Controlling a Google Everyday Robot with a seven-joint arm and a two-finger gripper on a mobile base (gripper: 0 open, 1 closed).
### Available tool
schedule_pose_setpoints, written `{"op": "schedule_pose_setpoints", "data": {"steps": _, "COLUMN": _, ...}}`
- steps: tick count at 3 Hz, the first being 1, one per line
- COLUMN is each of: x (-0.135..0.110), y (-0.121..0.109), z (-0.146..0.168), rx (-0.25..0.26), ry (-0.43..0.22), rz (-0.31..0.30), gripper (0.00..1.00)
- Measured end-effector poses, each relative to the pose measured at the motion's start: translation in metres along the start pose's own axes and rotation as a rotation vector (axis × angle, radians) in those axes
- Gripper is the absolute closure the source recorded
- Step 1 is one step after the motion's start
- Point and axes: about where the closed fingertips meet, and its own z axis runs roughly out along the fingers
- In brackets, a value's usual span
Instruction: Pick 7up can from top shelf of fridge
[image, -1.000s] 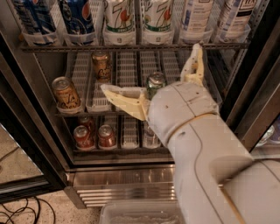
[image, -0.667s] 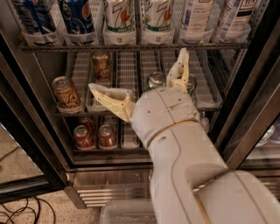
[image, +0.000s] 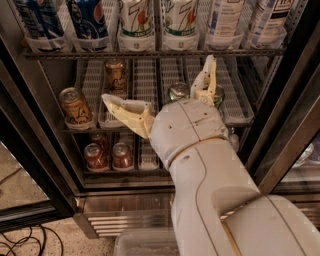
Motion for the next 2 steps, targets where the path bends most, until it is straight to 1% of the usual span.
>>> {"op": "schedule_pose_setpoints", "data": {"steps": 2, "x": 0.0000, "y": -0.0001, "z": -0.0001, "rx": 0.000, "ry": 0.000, "rz": 0.000, "gripper": 0.02}}
